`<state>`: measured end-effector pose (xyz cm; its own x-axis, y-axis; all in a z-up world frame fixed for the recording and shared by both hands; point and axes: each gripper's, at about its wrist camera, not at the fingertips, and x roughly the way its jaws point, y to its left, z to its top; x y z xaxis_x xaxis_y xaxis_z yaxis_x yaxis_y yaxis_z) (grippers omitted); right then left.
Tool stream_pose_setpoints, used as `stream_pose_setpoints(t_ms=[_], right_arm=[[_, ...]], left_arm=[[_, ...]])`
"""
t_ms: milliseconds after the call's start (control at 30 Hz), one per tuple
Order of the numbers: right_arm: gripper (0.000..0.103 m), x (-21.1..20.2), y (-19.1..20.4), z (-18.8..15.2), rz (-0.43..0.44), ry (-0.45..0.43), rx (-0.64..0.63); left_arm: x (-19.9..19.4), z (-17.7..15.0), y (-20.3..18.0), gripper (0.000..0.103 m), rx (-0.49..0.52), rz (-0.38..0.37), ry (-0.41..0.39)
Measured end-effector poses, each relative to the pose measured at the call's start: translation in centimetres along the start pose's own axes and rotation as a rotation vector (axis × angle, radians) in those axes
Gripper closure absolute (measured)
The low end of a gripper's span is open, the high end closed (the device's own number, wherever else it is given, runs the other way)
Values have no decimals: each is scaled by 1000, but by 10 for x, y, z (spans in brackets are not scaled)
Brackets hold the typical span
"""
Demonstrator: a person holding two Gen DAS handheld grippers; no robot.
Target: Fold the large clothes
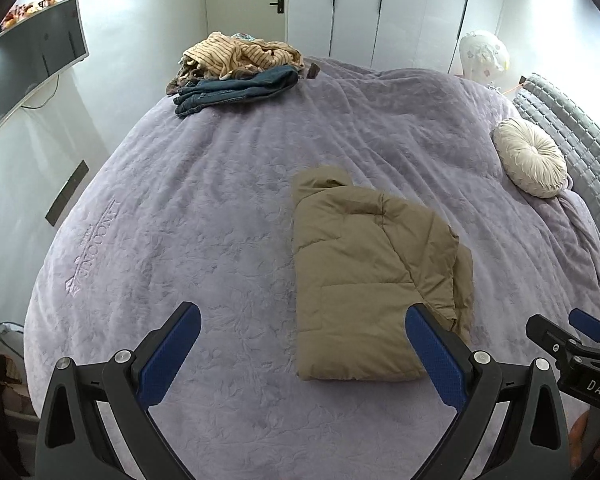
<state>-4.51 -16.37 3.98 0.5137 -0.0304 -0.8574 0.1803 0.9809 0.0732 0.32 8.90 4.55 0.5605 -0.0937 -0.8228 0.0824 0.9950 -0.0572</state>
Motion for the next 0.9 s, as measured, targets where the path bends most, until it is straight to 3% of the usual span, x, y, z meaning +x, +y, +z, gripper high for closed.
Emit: stream_pose_setpoints(t_ms=[900], right_arm=[[0, 1, 0, 1, 4, 5, 3]], left_arm=[[-1, 1, -5, 1, 3, -4, 2]])
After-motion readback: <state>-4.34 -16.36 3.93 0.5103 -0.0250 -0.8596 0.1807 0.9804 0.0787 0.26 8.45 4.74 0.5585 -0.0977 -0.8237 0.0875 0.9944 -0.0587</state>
